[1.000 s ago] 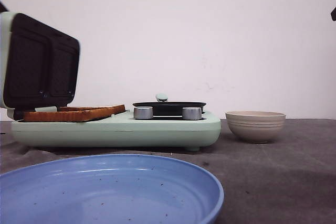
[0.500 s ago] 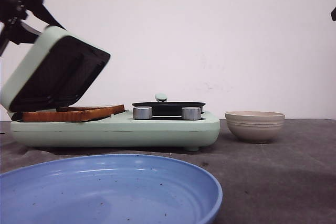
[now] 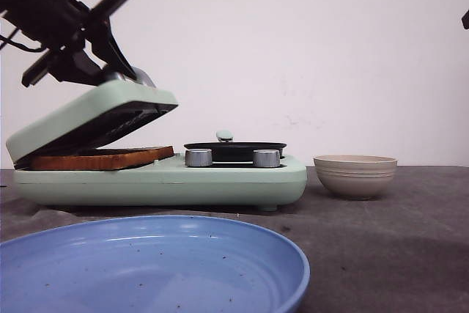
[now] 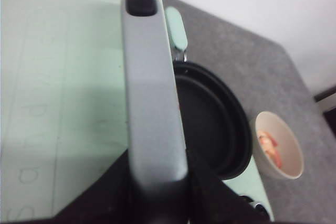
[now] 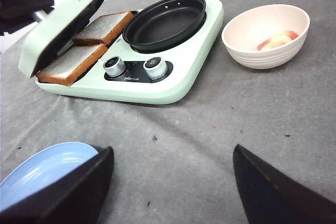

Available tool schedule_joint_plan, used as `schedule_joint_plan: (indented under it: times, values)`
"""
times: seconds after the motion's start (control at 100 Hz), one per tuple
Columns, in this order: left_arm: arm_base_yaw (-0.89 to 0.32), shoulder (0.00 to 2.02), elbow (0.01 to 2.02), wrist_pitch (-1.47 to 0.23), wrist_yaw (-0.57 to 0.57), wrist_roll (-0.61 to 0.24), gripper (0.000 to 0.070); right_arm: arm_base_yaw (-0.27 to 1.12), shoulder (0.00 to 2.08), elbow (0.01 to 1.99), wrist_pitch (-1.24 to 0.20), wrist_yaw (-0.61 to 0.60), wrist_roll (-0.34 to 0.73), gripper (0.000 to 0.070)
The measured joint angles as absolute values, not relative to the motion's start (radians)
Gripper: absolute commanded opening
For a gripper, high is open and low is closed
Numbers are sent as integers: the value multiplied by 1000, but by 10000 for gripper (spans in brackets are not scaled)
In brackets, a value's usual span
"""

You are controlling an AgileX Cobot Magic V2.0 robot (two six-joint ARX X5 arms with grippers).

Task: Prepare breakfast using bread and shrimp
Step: 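Grasp the lid handle with the left gripper and pull it closed, then release the lid handle and raise the left gripper away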

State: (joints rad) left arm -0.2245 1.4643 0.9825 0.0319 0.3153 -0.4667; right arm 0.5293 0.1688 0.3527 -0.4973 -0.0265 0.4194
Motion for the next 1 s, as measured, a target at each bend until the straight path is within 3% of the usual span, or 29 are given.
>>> schedule_joint_plan:
  times: [0.4,0.56,0.65,0.79,0.85,1.0]
  values:
    - [-306,1512,982,33,215,-393,36,529,169,353,-498,-26,419,440]
    - [-318,1533,982,17,216,-385,197,529,169,353,-498,-26,419,440]
    - [-325,1539,978,-6,215,-388,219,529,169,353,-498,-26,419,440]
    - [-325,1541,978,-1,219,-395,447,529,169,353,-498,-26,419,440]
    - [-326,1541,978,6,220,-395,479,529,169,353,-498,-26,419,440]
    - [-329,1541,981,7,227,-394,480,529,169,353,-498,-26,419,440]
